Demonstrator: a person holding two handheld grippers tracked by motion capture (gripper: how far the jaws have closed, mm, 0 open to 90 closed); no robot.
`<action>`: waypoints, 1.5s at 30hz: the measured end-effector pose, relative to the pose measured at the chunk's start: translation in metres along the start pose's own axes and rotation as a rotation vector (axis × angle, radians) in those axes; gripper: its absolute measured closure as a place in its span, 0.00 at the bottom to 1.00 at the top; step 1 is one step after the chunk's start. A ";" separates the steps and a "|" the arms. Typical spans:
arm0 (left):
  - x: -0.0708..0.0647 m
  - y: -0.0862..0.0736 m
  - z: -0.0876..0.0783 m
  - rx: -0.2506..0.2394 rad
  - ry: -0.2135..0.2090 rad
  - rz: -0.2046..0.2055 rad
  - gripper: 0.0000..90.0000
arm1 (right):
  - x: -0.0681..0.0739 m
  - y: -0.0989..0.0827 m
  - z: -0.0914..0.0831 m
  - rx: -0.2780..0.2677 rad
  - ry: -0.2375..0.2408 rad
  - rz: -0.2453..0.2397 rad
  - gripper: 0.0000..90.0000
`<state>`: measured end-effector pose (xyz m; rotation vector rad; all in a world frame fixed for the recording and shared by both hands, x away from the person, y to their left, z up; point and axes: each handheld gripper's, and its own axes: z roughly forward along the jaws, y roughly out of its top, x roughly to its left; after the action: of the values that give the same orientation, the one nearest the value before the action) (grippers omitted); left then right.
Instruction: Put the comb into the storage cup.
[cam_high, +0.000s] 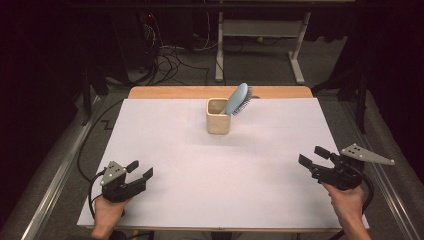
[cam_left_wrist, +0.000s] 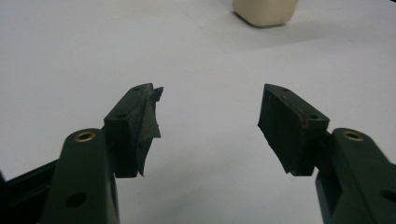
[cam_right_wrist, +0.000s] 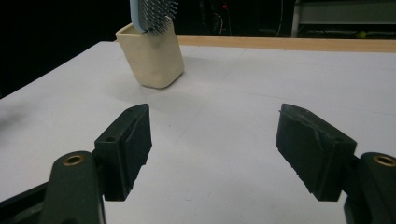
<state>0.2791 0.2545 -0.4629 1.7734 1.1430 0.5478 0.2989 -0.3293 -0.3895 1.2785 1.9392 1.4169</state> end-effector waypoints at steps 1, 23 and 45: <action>0.000 0.000 0.000 0.000 0.000 0.000 0.41 | 0.000 -0.001 0.000 -0.001 0.000 0.002 0.31; 0.000 0.000 0.000 -0.001 0.000 -0.001 0.41 | 0.002 -0.018 -0.002 0.005 -0.006 0.007 0.31; 0.000 0.000 -0.001 -0.004 0.004 -0.001 0.41 | 0.002 -0.030 -0.002 0.007 -0.006 0.020 0.31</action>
<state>0.2786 0.2546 -0.4625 1.7690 1.1452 0.5530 0.2834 -0.3303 -0.4151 1.3072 1.9343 1.4149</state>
